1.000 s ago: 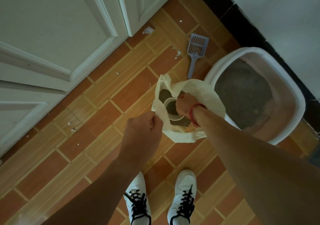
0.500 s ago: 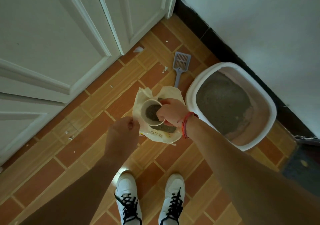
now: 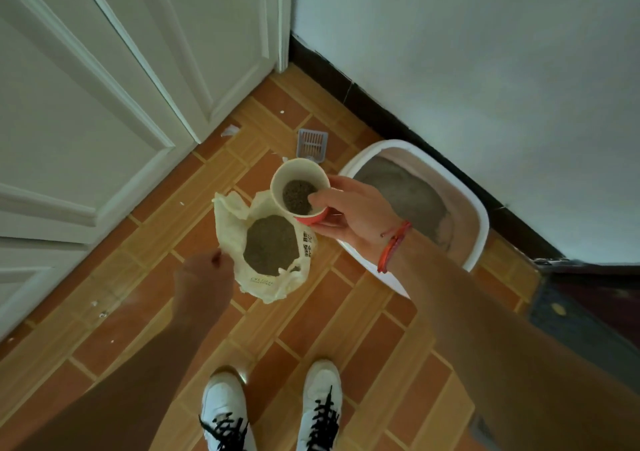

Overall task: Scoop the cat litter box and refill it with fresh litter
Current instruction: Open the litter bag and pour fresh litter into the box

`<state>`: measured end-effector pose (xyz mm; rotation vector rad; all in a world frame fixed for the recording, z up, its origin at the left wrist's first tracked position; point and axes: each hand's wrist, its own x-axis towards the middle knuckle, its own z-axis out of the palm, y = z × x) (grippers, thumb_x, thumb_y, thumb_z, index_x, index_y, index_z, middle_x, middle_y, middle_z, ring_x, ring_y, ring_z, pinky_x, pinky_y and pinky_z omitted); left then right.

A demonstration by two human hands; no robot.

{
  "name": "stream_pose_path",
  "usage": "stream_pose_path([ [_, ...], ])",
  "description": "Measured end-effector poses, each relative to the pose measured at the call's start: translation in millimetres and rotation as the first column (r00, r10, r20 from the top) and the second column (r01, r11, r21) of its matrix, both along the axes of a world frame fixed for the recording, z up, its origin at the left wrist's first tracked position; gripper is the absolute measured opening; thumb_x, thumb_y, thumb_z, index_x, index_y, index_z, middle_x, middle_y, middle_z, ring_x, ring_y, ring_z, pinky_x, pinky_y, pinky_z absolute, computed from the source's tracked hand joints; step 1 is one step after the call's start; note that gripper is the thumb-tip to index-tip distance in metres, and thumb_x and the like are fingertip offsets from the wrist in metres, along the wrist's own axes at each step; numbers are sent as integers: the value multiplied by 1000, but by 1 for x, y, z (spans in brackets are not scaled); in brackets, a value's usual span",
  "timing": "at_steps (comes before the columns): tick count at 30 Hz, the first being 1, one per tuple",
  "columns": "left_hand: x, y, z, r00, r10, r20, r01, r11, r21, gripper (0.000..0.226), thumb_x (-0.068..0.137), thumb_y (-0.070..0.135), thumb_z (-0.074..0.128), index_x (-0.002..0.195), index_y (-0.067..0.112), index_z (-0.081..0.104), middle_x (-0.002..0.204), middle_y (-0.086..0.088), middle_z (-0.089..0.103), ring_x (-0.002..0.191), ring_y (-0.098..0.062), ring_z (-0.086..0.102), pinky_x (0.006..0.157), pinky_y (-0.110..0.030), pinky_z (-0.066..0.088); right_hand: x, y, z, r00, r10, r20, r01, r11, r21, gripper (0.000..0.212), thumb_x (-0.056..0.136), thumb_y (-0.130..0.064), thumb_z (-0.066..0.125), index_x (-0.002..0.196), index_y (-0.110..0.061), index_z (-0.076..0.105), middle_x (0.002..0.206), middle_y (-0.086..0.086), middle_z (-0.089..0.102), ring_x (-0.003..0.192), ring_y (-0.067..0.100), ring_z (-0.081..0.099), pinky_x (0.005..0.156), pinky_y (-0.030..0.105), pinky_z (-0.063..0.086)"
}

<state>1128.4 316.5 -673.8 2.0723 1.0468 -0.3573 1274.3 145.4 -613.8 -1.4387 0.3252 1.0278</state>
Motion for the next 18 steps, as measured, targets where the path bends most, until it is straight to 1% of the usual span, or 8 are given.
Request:
stream_pose_path([
  [3, 5, -11, 1, 1000, 10, 7, -10, 1000, 11, 30, 99, 12, 45, 81, 1, 66, 72, -19, 64, 52, -19, 51, 45, -23, 35, 9, -28, -12, 991, -130, 38, 132, 990, -50, 40, 81, -15, 72, 120, -12, 62, 116, 14, 67, 103, 25, 68, 87, 39, 56],
  [5, 8, -17, 1, 1000, 21, 17, -21, 998, 51, 29, 98, 11, 45, 77, 1, 63, 64, -13, 59, 49, -16, 49, 43, -22, 32, 15, -49, -17, 979, -182, 93, 193, 974, -122, 32, 83, -21, 72, 113, -15, 65, 112, 10, 69, 99, 21, 69, 84, 36, 58],
  [7, 10, -19, -3, 999, 25, 25, -27, 996, 81, 29, 97, 12, 46, 77, -1, 63, 66, -17, 60, 51, -21, 51, 44, -24, 34, 19, -74, -25, 971, -205, 127, 227, 954, -194, 26, 83, -27, 72, 107, -21, 68, 112, 7, 68, 101, 19, 67, 83, 35, 58],
  [10, 12, -17, -10, 999, 11, 39, -15, 994, 112, 30, 95, 11, 47, 74, -3, 63, 67, -21, 60, 54, -26, 51, 48, -31, 36, 25, -115, -41, 953, -248, 172, 290, 909, -299, 44, 72, -38, 78, 112, -26, 67, 115, 2, 66, 104, 19, 65, 84, 37, 58],
  [13, 15, -15, -12, 999, -6, 52, -1, 990, 138, 28, 93, 10, 47, 71, 1, 64, 64, -17, 60, 56, -29, 55, 52, -37, 43, 29, -158, -58, 916, -316, 248, 398, 800, -449, 38, 76, -35, 76, 111, -27, 65, 105, -3, 66, 99, 18, 63, 82, 36, 56],
  [15, 17, -17, -11, 999, -28, 43, 20, 986, 167, 29, 92, 8, 47, 67, 5, 61, 60, -13, 57, 54, -27, 52, 52, -34, 40, 28, -188, -69, 919, -272, 284, 392, 698, -599, 31, 78, -36, 72, 105, -24, 63, 94, -5, 66, 96, 20, 63, 76, 32, 51],
  [16, 18, -17, -11, 999, -28, 43, 20, 985, 173, 30, 92, 7, 47, 65, 4, 60, 58, -13, 55, 52, -26, 49, 51, -33, 36, 26, -199, -72, 928, -249, 277, 372, 650, -663, 32, 76, -40, 73, 101, -24, 62, 91, -5, 65, 96, 21, 62, 78, 32, 49],
  [18, 20, -18, -14, 999, -21, 44, 14, 985, 172, 28, 92, 6, 47, 68, 0, 62, 59, -20, 55, 51, -28, 48, 51, -34, 35, 25, -216, -83, 941, -242, 235, 335, 585, -738, 45, 65, -48, 76, 99, -23, 62, 94, -2, 63, 101, 23, 61, 89, 38, 50],
])
